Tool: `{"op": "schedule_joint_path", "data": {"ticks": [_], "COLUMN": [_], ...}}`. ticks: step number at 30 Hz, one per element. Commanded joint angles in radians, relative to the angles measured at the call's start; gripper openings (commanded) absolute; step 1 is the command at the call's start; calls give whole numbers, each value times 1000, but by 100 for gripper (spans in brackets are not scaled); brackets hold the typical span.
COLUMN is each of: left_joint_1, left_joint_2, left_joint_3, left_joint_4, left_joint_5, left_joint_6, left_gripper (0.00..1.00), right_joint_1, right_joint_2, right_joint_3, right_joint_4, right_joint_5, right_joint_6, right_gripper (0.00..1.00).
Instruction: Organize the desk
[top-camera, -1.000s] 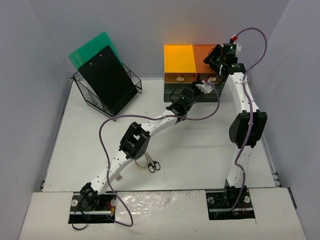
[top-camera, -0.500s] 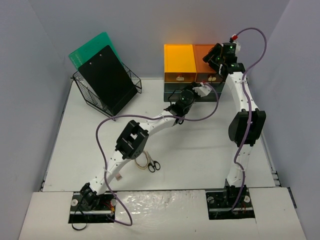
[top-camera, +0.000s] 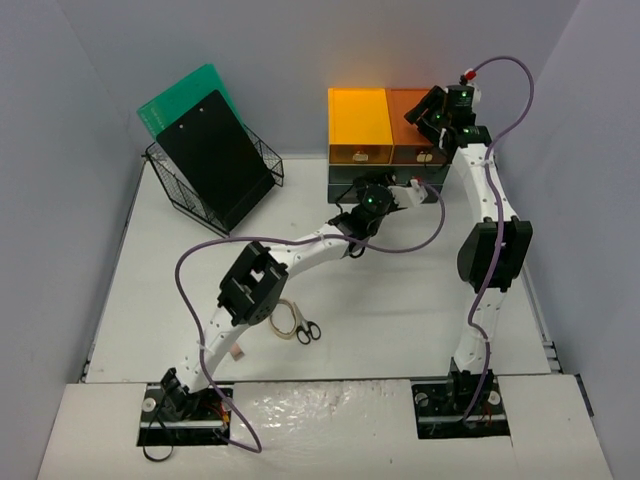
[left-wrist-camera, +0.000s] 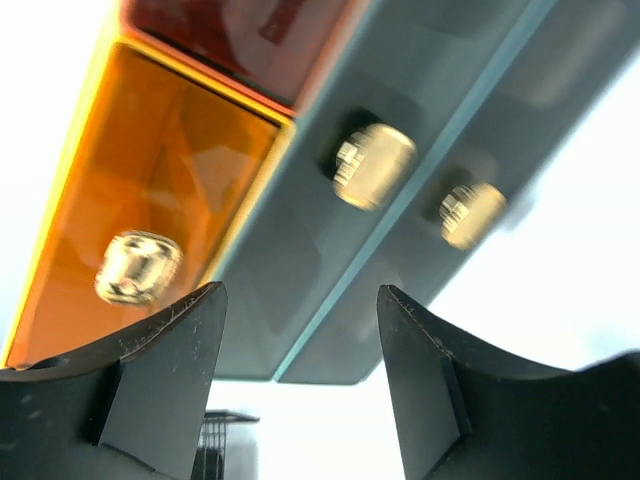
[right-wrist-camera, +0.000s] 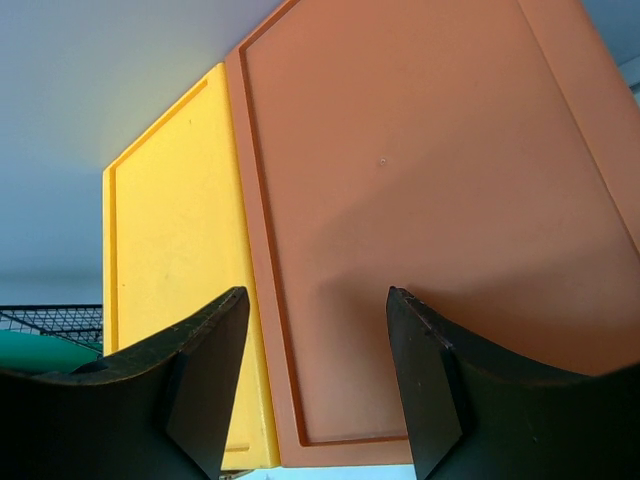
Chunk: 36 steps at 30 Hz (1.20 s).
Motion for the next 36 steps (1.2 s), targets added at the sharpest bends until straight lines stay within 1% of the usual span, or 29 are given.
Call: {"op": "schedule_joint_path", "data": {"ticks": [1, 4, 6, 8, 11, 13, 17, 22, 27, 33, 36], "left_joint_1": [-3, 47, 64, 79, 96, 94, 90, 99, 124, 148, 145], "left_joint_2": [-179, -238, -264, -256, -245, -237, -193, -189, -137, -112, -118], "left_joint_3": [-36, -25, -30, 40, 137, 203, 299, 275, 328, 359, 357], "left_joint_4": [12, -75, -101, -208, -371, -435, -553, -554, -569, -538, -529], "left_joint_5": [-34, 11, 27, 43, 111, 138, 142, 145, 146, 137, 129], "left_joint_6": [-17, -185, -213, -242, -315, -343, -347, -292, -218, -117, -139], "left_gripper": [59, 59, 60, 61, 61, 61, 61, 61, 61, 61, 62], "right_joint_1": [-12, -14, -16, -16, -17, -18, -19, -20, -20, -23, -36], "right_joint_2": [72, 77, 80, 85, 95, 99, 104, 124, 148, 172, 170], "right_joint_3": [-37, -33, -32, -20, -10, -7, -5, 10, 37, 71, 66], "right_joint_4": [-174, -174, -173, -171, -172, -173, -169, -171, -169, -171, -176], "right_joint_5": [-37, -39, -49, -62, -67, -73, -79, -83, -106, -125, -138], "right_joint_6": [-3, -2, 4, 9, 18, 22, 16, -6, -11, -20, -26], "right_gripper": [55, 56, 56, 56, 56, 56, 56, 56, 56, 56, 56]}}
